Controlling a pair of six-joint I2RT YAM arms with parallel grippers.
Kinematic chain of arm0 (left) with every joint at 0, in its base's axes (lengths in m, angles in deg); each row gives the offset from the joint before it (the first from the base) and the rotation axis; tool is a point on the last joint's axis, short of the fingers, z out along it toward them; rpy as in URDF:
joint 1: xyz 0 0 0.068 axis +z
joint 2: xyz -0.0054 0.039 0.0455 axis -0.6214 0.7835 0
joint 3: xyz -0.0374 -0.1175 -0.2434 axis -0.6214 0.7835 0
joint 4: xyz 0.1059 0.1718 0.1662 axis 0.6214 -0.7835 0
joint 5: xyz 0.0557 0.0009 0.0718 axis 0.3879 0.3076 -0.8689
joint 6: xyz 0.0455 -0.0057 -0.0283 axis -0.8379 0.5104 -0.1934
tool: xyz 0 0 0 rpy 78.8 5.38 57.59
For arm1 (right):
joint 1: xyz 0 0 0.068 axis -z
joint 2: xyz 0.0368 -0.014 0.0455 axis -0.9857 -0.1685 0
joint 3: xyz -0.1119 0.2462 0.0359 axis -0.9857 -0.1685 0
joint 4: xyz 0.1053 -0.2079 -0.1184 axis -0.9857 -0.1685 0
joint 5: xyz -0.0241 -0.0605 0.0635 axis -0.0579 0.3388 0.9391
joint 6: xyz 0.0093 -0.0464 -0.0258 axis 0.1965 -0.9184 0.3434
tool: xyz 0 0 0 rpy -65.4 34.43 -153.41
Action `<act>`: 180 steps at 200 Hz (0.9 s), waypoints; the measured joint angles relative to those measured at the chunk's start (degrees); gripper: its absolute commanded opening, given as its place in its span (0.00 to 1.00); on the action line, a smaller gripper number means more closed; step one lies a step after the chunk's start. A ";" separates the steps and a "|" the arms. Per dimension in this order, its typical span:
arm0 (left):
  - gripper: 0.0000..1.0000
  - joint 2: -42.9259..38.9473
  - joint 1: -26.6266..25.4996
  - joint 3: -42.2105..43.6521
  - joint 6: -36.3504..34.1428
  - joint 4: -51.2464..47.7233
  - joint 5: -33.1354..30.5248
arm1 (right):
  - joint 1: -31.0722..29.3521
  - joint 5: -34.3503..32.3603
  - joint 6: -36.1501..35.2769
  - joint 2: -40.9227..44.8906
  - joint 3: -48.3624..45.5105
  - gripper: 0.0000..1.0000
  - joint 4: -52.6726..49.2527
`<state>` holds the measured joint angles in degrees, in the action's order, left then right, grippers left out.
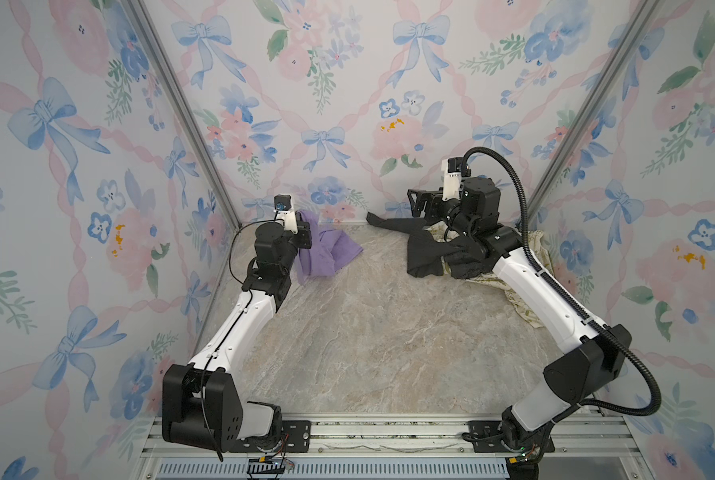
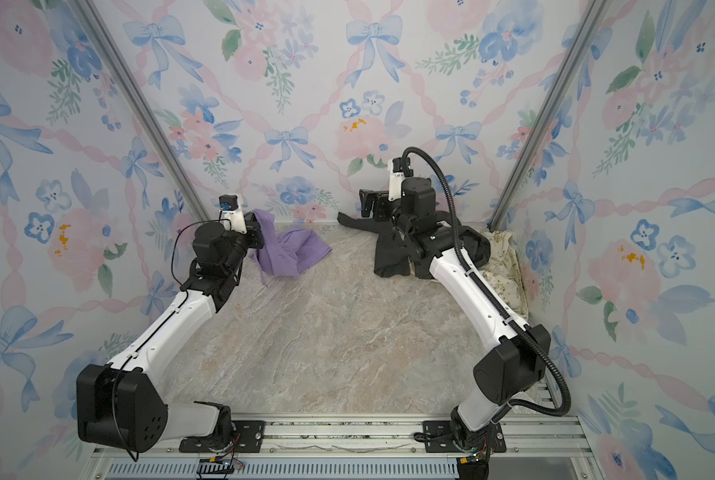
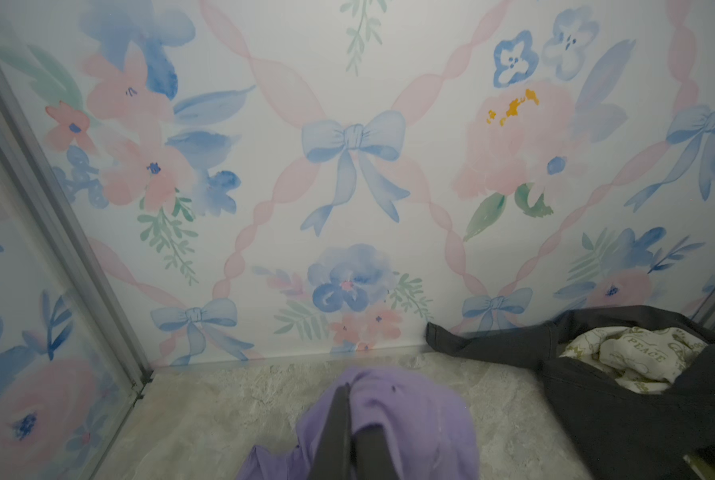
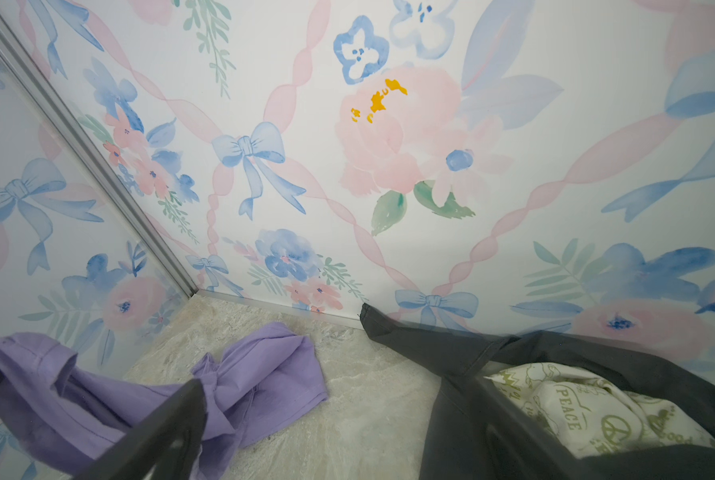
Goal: Pick out a specific cloth from the pile
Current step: 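Lower the lavender shirt onto the open table with the left gripper and release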
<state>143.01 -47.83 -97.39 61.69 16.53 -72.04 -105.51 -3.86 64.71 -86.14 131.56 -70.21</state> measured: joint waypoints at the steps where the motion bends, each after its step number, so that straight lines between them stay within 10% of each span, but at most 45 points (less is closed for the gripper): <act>1: 0.00 -0.24 0.00 0.55 0.20 -0.02 -0.13 | 0.00 0.02 0.07 0.00 0.00 0.99 -0.02; 116: 0.00 -10.97 -0.26 22.99 11.26 -9.03 -6.12 | -0.39 -0.20 1.62 2.82 -7.74 0.97 -1.09; 180: 0.55 -14.45 -1.88 26.01 16.63 -14.69 -5.84 | -0.39 -0.52 1.62 4.09 -8.52 0.97 -1.09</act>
<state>128.56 -49.70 -71.38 78.32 1.85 -77.88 -105.91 -4.38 66.33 -82.06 123.03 -71.30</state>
